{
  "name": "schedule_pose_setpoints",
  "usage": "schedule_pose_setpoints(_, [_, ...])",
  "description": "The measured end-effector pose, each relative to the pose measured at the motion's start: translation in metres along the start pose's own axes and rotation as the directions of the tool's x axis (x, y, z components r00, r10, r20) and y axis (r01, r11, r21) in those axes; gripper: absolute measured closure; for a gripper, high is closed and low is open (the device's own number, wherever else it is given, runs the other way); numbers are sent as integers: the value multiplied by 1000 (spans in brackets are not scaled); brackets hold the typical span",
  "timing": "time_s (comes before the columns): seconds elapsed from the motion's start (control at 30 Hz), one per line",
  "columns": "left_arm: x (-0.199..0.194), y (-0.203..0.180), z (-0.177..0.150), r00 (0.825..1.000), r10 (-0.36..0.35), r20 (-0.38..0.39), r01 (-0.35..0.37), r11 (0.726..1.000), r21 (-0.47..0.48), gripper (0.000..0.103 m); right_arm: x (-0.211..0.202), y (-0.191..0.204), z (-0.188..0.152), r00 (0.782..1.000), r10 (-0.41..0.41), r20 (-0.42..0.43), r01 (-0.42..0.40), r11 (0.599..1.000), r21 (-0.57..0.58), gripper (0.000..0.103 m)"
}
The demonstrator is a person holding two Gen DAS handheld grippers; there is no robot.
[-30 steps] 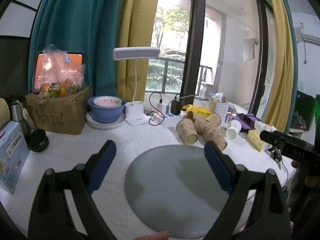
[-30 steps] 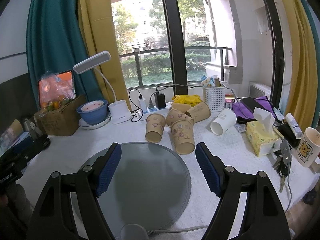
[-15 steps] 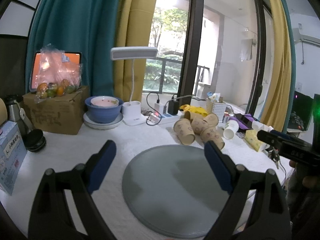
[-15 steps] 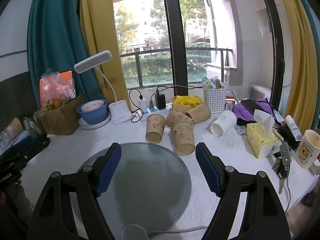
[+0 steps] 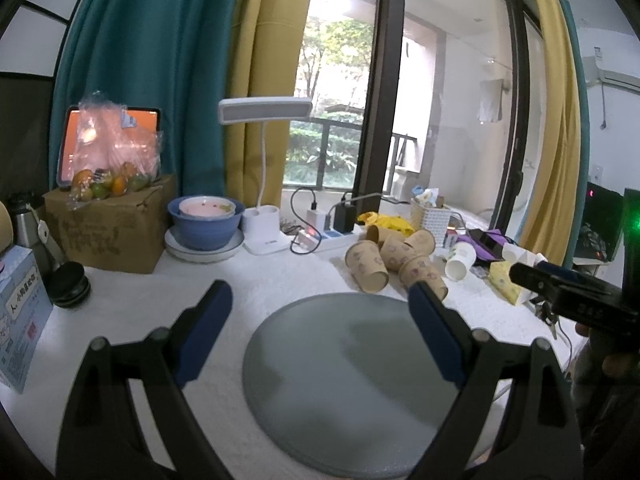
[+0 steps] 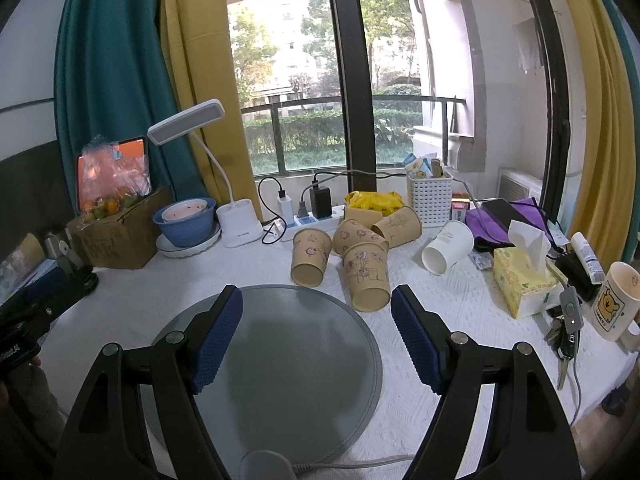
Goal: Flip cup upright
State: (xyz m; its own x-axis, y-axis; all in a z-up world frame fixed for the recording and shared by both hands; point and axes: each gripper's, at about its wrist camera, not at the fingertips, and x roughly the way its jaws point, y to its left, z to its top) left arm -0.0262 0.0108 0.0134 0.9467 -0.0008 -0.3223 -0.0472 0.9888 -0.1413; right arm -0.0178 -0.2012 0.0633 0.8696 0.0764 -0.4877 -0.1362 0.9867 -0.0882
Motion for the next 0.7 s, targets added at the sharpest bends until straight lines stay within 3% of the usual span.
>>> schedule_pose_setpoints(0.7, [12, -4, 5, 1000, -8, -22, 8, 1000, 6, 12, 9, -2, 1, 1000, 3, -17, -3, 1000, 8, 24])
